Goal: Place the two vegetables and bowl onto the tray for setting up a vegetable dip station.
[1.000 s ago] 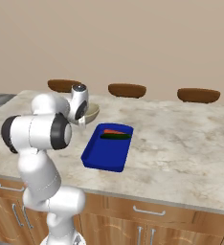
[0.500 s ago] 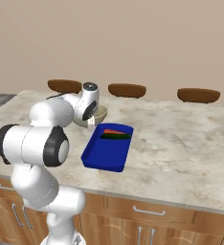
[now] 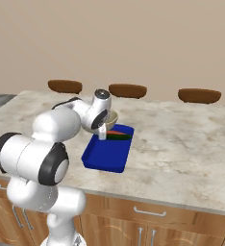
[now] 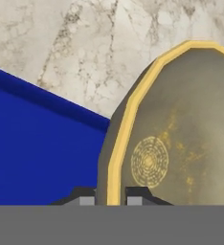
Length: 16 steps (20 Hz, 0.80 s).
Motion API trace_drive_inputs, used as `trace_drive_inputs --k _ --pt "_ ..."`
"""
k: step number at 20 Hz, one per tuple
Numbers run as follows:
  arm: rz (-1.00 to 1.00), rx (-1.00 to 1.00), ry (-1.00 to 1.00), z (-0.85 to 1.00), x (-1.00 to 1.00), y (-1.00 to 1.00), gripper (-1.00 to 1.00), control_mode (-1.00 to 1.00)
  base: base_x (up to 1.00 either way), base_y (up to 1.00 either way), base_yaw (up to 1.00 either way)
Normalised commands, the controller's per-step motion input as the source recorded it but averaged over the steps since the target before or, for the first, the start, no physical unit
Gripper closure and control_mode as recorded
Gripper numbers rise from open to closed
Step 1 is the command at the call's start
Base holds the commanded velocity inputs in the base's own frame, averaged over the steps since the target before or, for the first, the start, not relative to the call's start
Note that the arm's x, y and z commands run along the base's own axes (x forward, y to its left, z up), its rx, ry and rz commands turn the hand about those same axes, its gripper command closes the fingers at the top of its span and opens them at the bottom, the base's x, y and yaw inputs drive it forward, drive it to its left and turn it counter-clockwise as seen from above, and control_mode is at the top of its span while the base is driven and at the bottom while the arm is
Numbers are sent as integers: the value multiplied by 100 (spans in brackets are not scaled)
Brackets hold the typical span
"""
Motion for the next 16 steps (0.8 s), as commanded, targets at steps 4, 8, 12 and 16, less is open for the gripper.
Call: trace_drive_inputs --k 4,8,12,16 --pt "-2 0 -1 0 -14 -47 100 -100 0 0 0" --pt "-7 1 0 -24 -10 -24 100 -100 0 0 0" --pt "-6 1 0 -46 -18 -10 100 -100 0 0 0" --pt "-1 2 0 -48 -26 -15 100 -100 0 0 0"
